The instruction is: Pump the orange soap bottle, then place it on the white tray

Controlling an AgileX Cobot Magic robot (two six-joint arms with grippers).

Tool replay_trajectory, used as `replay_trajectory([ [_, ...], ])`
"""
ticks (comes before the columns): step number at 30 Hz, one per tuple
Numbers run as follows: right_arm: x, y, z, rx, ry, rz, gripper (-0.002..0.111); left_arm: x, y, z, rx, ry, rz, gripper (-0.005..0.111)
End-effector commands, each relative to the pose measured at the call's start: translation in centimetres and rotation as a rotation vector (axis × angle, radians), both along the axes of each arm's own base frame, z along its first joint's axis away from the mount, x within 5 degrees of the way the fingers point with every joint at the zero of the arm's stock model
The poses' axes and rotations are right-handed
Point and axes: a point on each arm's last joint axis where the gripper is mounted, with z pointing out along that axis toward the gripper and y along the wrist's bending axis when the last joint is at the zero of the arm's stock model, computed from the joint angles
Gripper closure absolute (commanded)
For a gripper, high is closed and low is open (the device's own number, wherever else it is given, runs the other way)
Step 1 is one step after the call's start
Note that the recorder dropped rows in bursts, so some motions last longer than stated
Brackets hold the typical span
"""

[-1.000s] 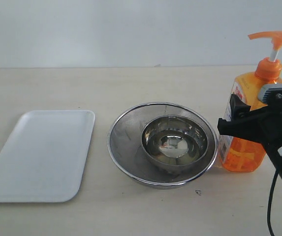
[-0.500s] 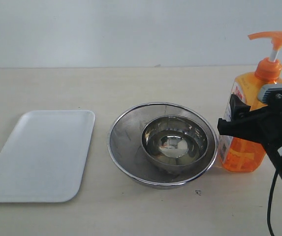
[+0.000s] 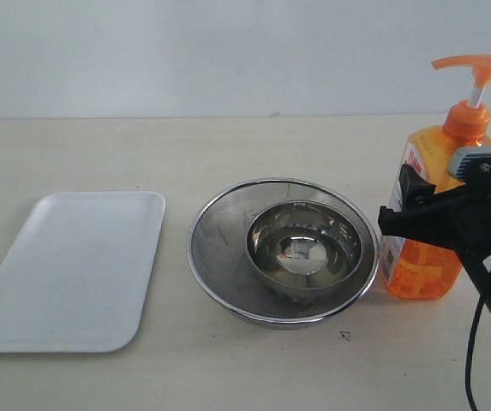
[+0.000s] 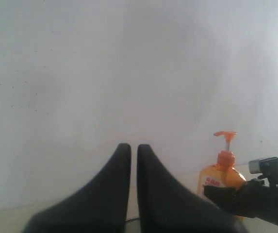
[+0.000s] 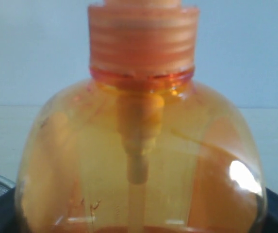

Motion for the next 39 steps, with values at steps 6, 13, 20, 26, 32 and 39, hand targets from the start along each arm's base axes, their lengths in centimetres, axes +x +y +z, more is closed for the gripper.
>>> replay_trajectory([
  [6, -0.2, 0.1, -0.6, -0.016, 0.054, 0.017, 0.108, -0.2, -0.3, 0.0, -0.013, 0.002, -0.045, 0.102],
  [13, -0.2, 0.1, -0.6, -0.016, 0.054, 0.017, 0.108, -0.2, -0.4, 0.0, -0.009, 0.005, -0.059, 0.102],
  [20, -0.2, 0.1, -0.6, -0.016, 0.054, 0.017, 0.108, 0.1, -0.2, -0.6, -0.011, 0.027, -0.030, 0.102],
  [26, -0.2, 0.1, -0.6, -0.016, 0.054, 0.017, 0.108, 1.1, 0.7, -2.1, -0.004, 0.144, 0.104, 0.102],
  [32, -0.2, 0.1, -0.6, -0.016, 0.054, 0.017, 0.108, 1.6, 2.0, -2.7, -0.078, 0.233, 0.243, 0.102],
  [39, -0.2, 0.1, -0.6, -0.016, 0.054, 0.017, 0.108, 2.3, 2.4, -5.4, -0.009, 0.252, 0.315, 0.102],
])
